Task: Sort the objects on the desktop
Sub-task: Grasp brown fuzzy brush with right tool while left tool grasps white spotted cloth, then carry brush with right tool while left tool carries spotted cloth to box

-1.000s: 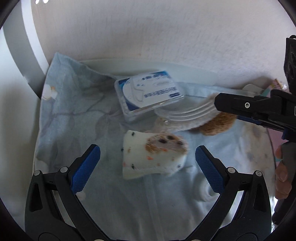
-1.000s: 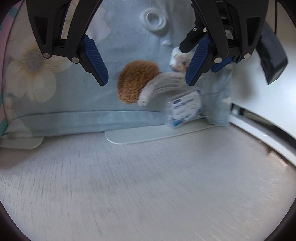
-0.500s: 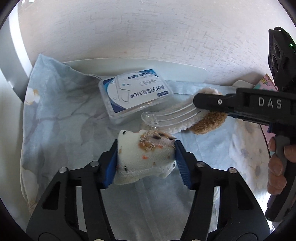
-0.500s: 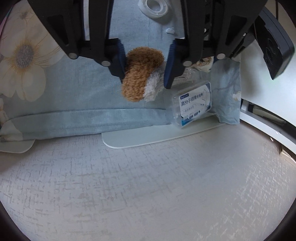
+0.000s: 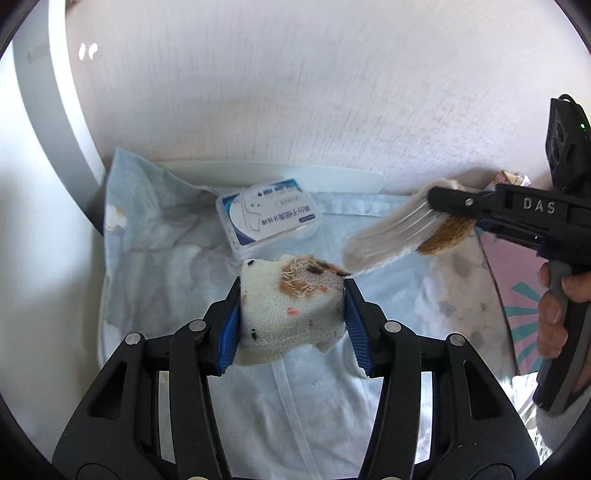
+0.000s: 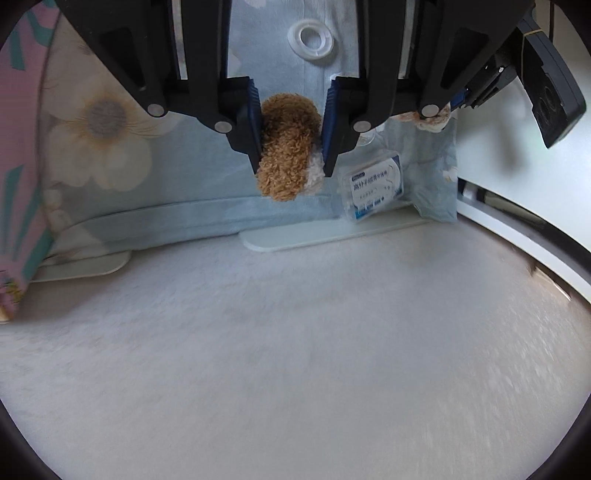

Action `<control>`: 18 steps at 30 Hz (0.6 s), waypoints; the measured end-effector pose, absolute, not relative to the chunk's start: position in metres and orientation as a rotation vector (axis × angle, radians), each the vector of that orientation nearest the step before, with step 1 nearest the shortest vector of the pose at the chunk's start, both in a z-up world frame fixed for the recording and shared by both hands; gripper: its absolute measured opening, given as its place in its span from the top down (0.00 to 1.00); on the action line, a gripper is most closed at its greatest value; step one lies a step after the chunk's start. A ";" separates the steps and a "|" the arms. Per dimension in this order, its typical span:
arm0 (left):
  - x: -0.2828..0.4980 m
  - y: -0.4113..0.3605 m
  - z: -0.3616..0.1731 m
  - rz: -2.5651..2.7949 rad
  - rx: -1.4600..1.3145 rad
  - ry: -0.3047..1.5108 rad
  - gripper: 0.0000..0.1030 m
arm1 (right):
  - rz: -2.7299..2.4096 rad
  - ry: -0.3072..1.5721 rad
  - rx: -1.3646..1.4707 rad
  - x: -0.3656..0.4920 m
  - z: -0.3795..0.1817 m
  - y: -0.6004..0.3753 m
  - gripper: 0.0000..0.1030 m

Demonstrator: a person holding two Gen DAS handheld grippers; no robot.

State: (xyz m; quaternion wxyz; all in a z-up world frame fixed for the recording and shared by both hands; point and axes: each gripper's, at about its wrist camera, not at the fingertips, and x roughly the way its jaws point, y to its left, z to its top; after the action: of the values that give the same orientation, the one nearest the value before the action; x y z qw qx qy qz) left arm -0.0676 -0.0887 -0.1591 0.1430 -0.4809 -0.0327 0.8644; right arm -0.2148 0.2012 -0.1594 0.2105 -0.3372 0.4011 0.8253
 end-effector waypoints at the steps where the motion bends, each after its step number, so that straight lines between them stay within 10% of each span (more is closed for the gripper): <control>1: -0.070 -0.092 -0.156 2.494 -1.382 -0.094 0.55 | 2.291 1.113 -0.919 -0.209 -0.154 0.202 0.75; 18: -0.059 -0.044 -0.070 2.417 -1.210 0.027 0.55 | 2.256 0.999 -0.678 -0.107 -0.061 0.220 0.75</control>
State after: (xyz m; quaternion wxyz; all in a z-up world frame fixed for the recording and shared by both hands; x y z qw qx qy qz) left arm -0.0589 -0.0439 -0.0697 0.2173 -0.4370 0.0096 0.8728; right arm -0.1068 0.2202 -0.0610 0.2871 -0.2537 0.3741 0.8446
